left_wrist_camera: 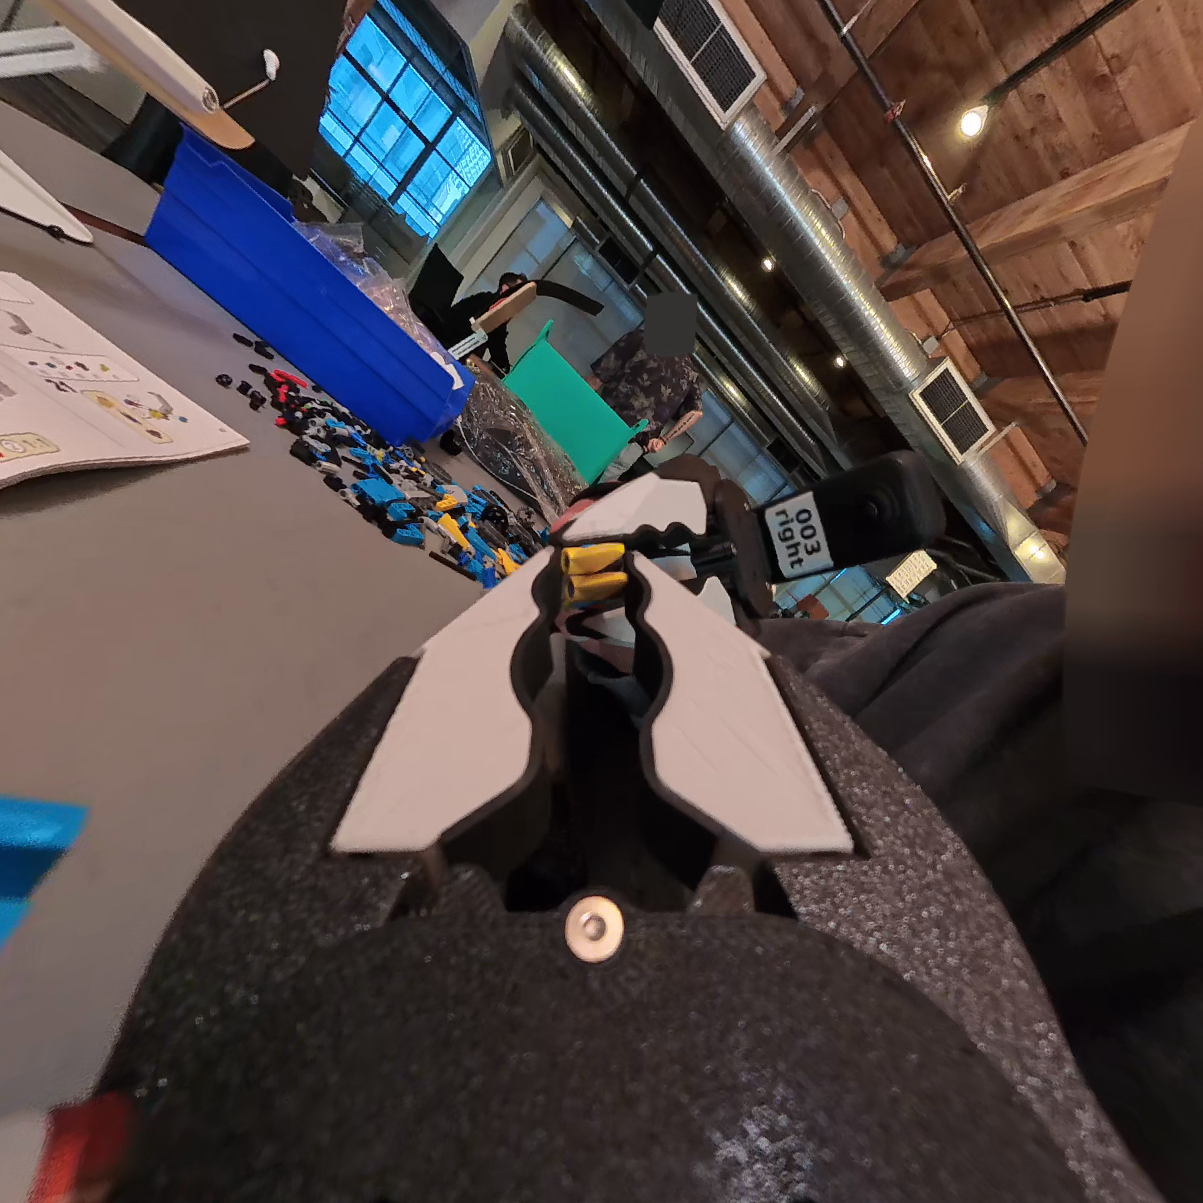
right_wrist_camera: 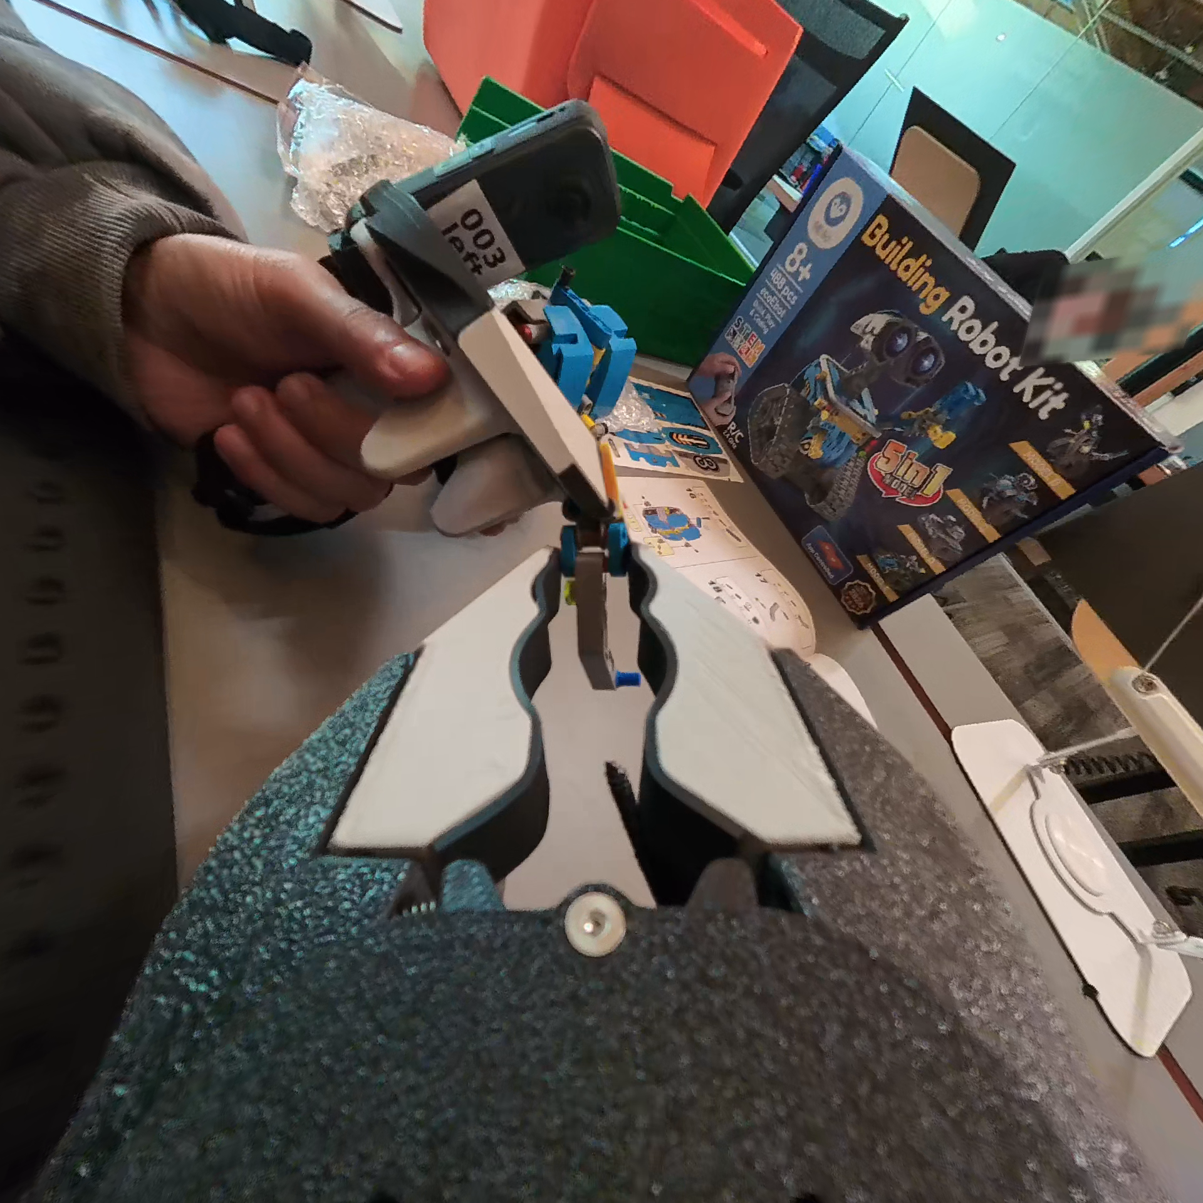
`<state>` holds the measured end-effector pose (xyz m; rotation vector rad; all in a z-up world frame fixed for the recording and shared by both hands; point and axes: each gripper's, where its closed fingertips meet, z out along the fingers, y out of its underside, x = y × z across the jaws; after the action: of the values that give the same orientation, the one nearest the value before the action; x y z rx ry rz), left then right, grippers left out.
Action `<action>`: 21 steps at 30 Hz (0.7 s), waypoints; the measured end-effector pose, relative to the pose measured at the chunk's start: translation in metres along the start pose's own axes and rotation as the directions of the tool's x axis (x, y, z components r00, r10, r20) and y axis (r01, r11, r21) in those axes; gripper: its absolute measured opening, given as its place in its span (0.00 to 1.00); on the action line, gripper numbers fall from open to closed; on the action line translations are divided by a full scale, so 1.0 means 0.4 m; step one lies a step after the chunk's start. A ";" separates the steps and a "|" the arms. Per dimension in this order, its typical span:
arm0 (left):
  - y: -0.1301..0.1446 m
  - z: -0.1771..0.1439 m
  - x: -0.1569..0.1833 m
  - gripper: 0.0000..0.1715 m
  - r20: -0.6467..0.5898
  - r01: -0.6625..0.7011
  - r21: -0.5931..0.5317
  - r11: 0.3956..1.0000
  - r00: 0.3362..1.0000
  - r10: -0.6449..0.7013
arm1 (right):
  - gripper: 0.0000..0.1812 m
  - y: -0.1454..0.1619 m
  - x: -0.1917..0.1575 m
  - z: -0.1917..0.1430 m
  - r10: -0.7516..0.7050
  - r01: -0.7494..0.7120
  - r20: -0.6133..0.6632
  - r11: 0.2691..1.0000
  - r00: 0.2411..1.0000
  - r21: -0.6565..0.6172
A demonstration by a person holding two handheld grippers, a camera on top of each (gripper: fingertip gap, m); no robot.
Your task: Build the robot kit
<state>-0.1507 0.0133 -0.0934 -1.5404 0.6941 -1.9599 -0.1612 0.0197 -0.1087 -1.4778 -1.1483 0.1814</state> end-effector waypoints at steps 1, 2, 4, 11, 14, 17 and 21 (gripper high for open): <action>-0.002 0.000 -0.001 0.10 0.001 0.005 0.008 1.000 1.000 -0.005 | 0.11 -0.001 0.001 0.001 -0.006 0.006 -0.013 1.000 1.000 -0.003; -0.003 0.001 -0.002 0.10 0.001 0.015 0.014 1.000 1.000 -0.015 | 0.12 -0.004 0.003 0.002 -0.016 0.016 -0.030 1.000 0.999 -0.003; -0.001 0.005 -0.005 0.10 -0.006 0.050 0.022 0.999 0.999 -0.050 | 0.12 -0.011 0.005 0.002 -0.036 0.035 -0.058 0.999 0.998 -0.002; 0.003 0.010 0.000 0.10 -0.026 0.078 0.019 0.997 0.997 -0.077 | 0.10 -0.007 0.006 -0.002 -0.087 0.083 -0.078 0.996 0.993 -0.045; 0.011 0.013 0.008 0.11 -0.033 0.034 -0.014 0.999 0.999 -0.035 | 0.10 -0.009 -0.001 -0.012 -0.099 0.095 -0.064 0.994 0.993 -0.059; 0.022 0.014 0.007 0.11 0.005 -0.054 -0.055 0.997 0.999 0.054 | 0.10 -0.006 -0.003 -0.016 -0.125 0.120 -0.072 0.990 0.990 -0.076; 0.039 0.014 -0.003 0.11 0.088 -0.197 -0.128 0.972 0.974 0.209 | 0.09 0.005 -0.009 -0.017 -0.143 0.136 -0.058 0.985 0.988 -0.105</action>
<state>-0.1433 0.0027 -0.1039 -1.5587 0.9016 -1.7048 -0.1573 0.0129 -0.1103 -1.4742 -1.2180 -0.0220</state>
